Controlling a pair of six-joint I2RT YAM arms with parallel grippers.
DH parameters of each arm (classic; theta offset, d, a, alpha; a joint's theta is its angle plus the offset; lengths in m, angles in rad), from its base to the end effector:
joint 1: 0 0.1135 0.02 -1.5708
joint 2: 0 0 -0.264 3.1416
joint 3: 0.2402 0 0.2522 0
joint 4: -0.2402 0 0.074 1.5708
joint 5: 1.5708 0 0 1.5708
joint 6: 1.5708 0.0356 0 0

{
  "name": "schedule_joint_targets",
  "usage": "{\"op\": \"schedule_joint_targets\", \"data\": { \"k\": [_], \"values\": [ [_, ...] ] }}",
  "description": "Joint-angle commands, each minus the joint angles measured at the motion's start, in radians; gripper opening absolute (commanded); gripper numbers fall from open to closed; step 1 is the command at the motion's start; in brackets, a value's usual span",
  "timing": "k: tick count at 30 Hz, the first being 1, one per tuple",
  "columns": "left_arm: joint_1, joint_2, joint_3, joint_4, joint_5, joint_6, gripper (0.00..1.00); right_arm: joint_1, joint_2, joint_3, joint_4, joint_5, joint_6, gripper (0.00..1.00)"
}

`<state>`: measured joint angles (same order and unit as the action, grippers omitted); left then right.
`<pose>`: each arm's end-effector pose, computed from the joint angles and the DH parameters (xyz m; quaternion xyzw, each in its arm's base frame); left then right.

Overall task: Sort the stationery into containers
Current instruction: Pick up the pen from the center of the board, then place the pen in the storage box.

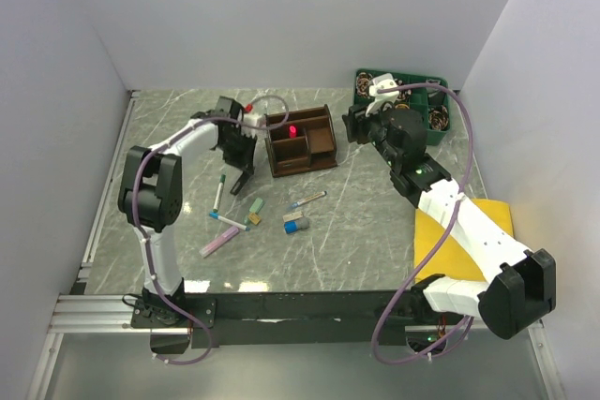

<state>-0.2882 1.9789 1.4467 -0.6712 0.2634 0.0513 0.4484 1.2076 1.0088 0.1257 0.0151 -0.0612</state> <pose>0.3859 -0.1241 0.1821 0.1883 0.9566 -0.1496 0.1646 0.2593 0.1242 0.3627 -0.1796 0.7101 0.1255 0.6691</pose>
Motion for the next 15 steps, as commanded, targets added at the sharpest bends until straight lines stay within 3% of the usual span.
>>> {"op": "schedule_joint_targets", "data": {
  "k": [1, 4, 8, 15],
  "values": [
    [0.029, -0.103, 0.136, -0.010, 0.265, 0.100, 0.01, -0.022, -0.003, 0.024, 0.002, 0.031, -0.029, 0.57],
    [0.035, -0.187, 0.141, 0.025, 0.383, 0.186, 0.01, -0.031, -0.003, 0.033, -0.021, 0.039, -0.040, 0.57],
    [0.047, -0.337, 0.028, 0.162, 0.517, 0.237, 0.01, -0.040, -0.006, 0.034, -0.034, 0.051, -0.046, 0.56],
    [0.043, -0.439, -0.187, 0.612, 0.655, 0.147, 0.01, -0.048, 0.004, 0.039, -0.064, 0.077, -0.049, 0.55]
  ]
}}
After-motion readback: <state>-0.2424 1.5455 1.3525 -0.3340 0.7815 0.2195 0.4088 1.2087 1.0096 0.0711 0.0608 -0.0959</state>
